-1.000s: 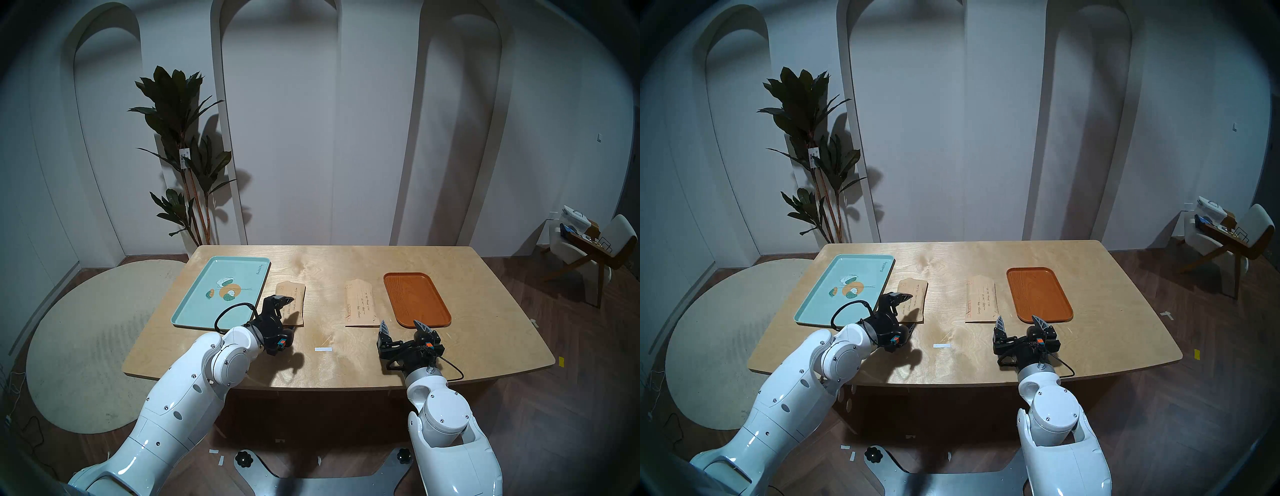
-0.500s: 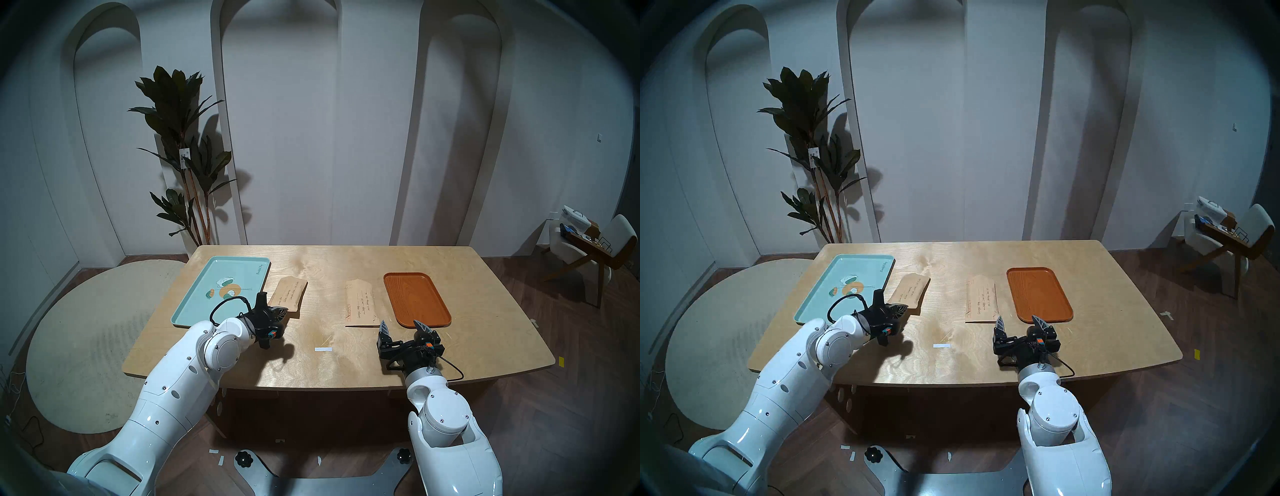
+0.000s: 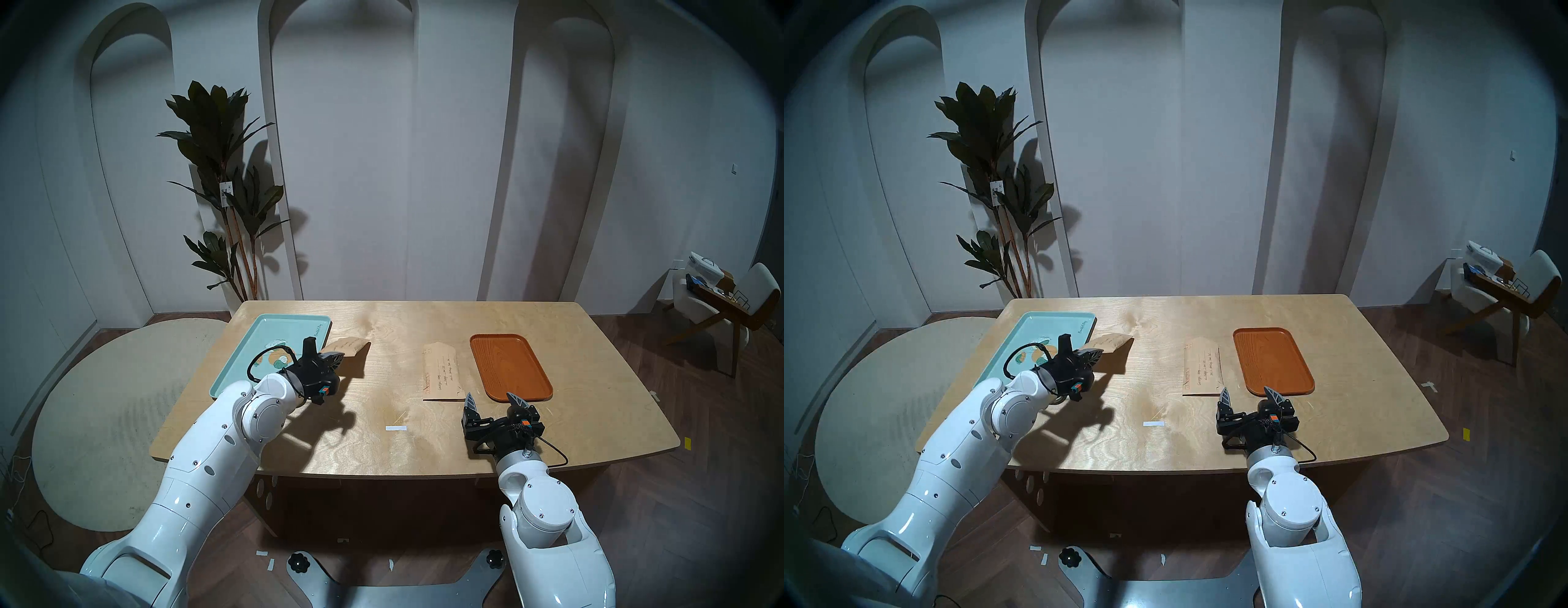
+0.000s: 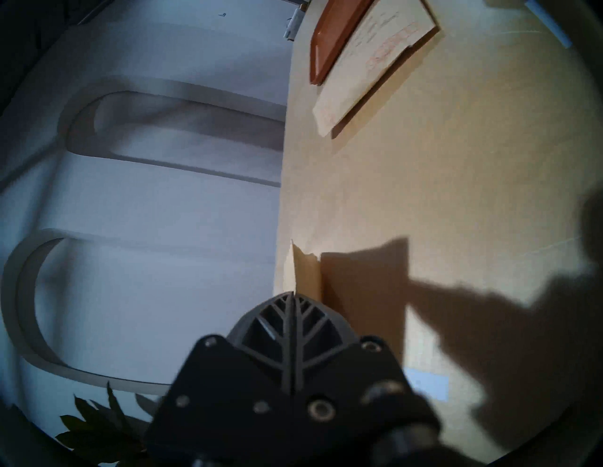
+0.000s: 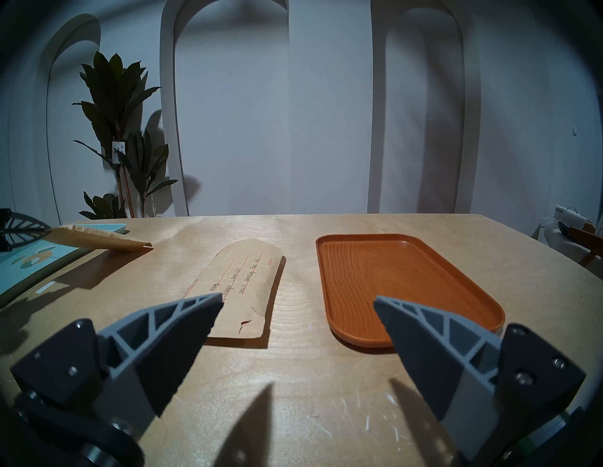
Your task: Sort the mail into the trays, one tray per recipient
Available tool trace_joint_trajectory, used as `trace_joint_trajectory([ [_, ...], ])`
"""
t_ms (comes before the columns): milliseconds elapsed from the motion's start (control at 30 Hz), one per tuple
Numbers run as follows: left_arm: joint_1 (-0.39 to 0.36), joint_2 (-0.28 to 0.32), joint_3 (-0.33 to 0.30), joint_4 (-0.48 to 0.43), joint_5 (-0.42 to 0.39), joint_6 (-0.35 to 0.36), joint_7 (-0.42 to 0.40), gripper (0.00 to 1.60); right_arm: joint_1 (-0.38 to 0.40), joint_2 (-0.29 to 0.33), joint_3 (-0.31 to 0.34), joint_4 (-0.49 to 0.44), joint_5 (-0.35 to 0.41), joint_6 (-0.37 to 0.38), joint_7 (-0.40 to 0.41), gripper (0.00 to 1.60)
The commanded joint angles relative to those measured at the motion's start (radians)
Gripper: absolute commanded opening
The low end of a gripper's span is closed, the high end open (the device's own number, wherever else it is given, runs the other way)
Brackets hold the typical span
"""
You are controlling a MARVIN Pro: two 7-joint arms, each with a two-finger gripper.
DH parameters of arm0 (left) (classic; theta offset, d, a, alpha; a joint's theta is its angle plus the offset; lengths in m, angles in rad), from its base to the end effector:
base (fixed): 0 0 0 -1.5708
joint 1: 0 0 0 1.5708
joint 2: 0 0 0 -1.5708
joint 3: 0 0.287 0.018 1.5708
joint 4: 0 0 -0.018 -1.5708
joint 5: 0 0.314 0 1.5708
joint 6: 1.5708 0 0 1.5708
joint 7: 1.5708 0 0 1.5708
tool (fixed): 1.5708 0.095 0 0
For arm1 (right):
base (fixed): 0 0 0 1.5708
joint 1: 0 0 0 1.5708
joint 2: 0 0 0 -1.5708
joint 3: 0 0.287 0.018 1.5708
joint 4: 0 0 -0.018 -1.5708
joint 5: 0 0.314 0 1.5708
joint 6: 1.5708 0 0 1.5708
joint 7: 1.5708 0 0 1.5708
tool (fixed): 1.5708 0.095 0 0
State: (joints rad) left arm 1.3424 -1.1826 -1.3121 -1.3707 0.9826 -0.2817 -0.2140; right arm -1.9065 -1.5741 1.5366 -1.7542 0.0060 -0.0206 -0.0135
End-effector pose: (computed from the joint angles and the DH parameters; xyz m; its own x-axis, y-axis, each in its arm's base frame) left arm 0.4699 0.0205 -0.3117 -0.4144 -0.8943 0.1689 -0.2714 -0.0557 -0.9609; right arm 0.3241 0.0139 -0.3547 0.1316 -0.0162 0.9912 0.0169 -0.9997 -0.0186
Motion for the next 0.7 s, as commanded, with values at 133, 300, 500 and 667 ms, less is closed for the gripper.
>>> trace_joint_trajectory([
  [133,-0.139,-0.025,-0.049,0.012,0.049,0.02,0.091,0.0,0.005,0.0,0.0,-0.02,0.0,-0.005,0.0,1.6],
  [300,-0.181,-0.016,-0.075,0.047,0.064,0.025,0.113,0.0,0.005,0.0,0.0,-0.02,0.0,-0.005,0.0,1.6],
  [500,-0.229,0.005,-0.102,0.145,0.08,0.019,0.154,0.0,0.004,0.0,0.0,-0.021,0.0,-0.005,0.0,1.6],
  [667,-0.241,0.036,-0.139,0.228,0.084,0.02,0.186,0.0,0.004,0.0,0.0,-0.021,0.0,-0.005,0.0,1.6],
])
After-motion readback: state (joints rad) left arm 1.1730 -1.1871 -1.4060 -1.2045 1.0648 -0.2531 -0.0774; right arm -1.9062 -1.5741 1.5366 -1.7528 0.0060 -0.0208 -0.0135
